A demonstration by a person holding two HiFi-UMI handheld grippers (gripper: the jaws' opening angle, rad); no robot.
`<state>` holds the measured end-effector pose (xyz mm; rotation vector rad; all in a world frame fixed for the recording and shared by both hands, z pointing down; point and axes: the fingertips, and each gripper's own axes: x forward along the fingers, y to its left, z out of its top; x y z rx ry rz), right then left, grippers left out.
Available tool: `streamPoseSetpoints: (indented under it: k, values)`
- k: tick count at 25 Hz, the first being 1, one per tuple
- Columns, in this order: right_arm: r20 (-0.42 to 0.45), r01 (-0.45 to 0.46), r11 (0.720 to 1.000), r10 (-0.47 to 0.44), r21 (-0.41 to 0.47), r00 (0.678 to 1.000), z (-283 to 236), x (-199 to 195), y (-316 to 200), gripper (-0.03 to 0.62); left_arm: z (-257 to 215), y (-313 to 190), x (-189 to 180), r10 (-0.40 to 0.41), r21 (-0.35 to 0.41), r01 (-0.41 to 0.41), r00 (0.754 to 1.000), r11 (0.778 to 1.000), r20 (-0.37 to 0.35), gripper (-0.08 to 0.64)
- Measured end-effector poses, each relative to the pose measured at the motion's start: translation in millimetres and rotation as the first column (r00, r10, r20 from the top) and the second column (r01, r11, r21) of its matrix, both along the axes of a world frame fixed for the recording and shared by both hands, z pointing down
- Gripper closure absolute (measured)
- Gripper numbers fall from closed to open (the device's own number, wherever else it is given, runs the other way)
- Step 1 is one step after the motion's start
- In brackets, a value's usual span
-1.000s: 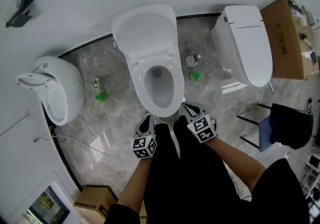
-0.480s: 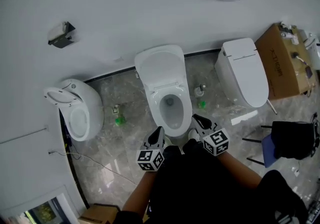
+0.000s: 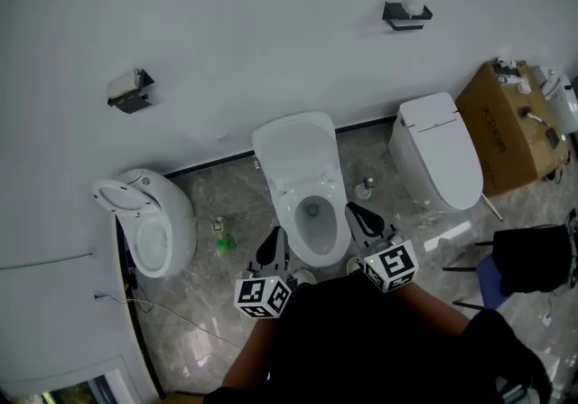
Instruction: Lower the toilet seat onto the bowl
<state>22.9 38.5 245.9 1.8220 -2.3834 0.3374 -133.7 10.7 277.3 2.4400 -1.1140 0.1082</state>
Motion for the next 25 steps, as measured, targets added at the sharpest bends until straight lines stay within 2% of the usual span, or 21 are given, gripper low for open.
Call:
streamPoseSetpoints:
  k: [5,12,25]
  values:
    - [-0.004,-0.011,1.0,0.011,0.014,1.0,-14.5,-1.1,-9.9,0.555,-25.1,-7.1,8.4,0.003,0.101,-0.006,1.0,0.995,0.029,0.543]
    - [-0.035,-0.002,1.0,0.003,0.028,0.999,-13.7,-4.8,-13.9,0.555,-38.6,-8.9,13.3,0.016,0.171,-0.025,0.999,0.985,0.052,0.545]
    - [-0.047,0.001,1.0,0.0,0.028,0.999,-15.0,-1.7,-18.5,0.555,-33.2,-15.8,22.2,0.023,0.179,-0.035,0.997,0.983,0.068,0.545]
